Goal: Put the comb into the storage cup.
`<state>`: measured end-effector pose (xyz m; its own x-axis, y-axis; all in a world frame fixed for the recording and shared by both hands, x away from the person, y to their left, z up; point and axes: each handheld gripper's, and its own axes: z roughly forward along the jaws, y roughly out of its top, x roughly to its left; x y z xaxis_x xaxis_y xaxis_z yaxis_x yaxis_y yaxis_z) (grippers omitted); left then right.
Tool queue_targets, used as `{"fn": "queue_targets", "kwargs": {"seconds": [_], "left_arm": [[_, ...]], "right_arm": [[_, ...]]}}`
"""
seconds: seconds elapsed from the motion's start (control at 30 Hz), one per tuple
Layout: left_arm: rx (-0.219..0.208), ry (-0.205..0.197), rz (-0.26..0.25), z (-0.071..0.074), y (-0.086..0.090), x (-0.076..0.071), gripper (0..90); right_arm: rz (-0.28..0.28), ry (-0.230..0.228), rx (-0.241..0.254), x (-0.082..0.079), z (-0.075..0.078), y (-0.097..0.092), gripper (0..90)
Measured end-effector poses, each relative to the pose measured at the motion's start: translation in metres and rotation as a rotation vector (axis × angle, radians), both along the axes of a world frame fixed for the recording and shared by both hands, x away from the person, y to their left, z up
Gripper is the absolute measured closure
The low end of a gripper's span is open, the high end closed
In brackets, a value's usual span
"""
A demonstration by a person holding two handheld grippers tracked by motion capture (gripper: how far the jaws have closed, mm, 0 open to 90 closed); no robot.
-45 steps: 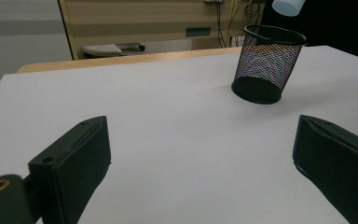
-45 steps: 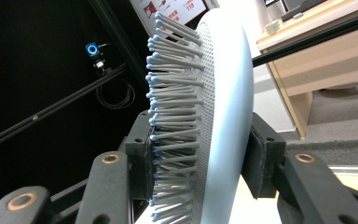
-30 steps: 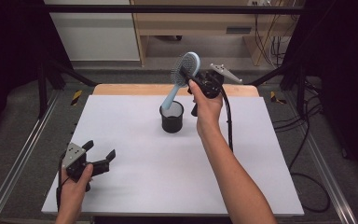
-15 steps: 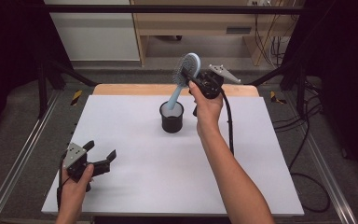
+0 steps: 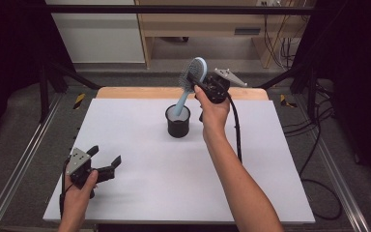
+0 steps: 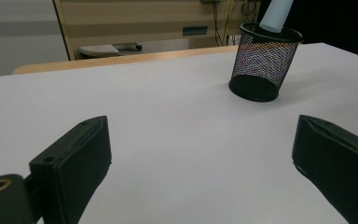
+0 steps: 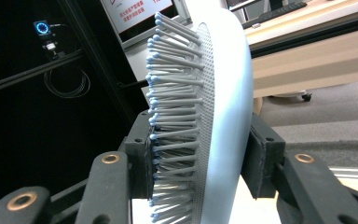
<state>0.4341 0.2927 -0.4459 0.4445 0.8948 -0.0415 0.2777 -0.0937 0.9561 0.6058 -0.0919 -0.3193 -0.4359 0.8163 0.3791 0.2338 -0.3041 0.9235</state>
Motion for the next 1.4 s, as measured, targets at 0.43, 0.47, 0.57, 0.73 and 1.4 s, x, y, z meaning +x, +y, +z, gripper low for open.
{"fn": "queue_targets", "kwargs": {"seconds": [0.43, 0.47, 0.57, 0.73, 1.4], "left_arm": [[0.004, -0.023, 0.017, 0.001, 0.002, 0.000, 3.1], [0.000, -0.024, 0.012, 0.001, 0.003, 0.000, 3.1], [0.000, -0.042, 0.001, 0.001, 0.005, 0.000, 3.0], [0.008, -0.076, -0.015, 0.002, 0.009, 0.002, 3.0], [-0.008, -0.074, -0.020, 0.002, 0.013, 0.003, 3.1]], "right_arm": [[-0.006, 0.027, 0.000, 0.002, -0.015, -0.001, 52.0], [-0.005, 0.028, -0.004, 0.002, -0.016, 0.000, 52.1], [-0.001, 0.030, -0.008, 0.002, -0.018, 0.001, 52.0], [0.000, 0.035, -0.007, 0.001, -0.022, 0.003, 51.9], [0.026, 0.061, 0.003, 0.002, -0.039, 0.011, 51.6]]}}
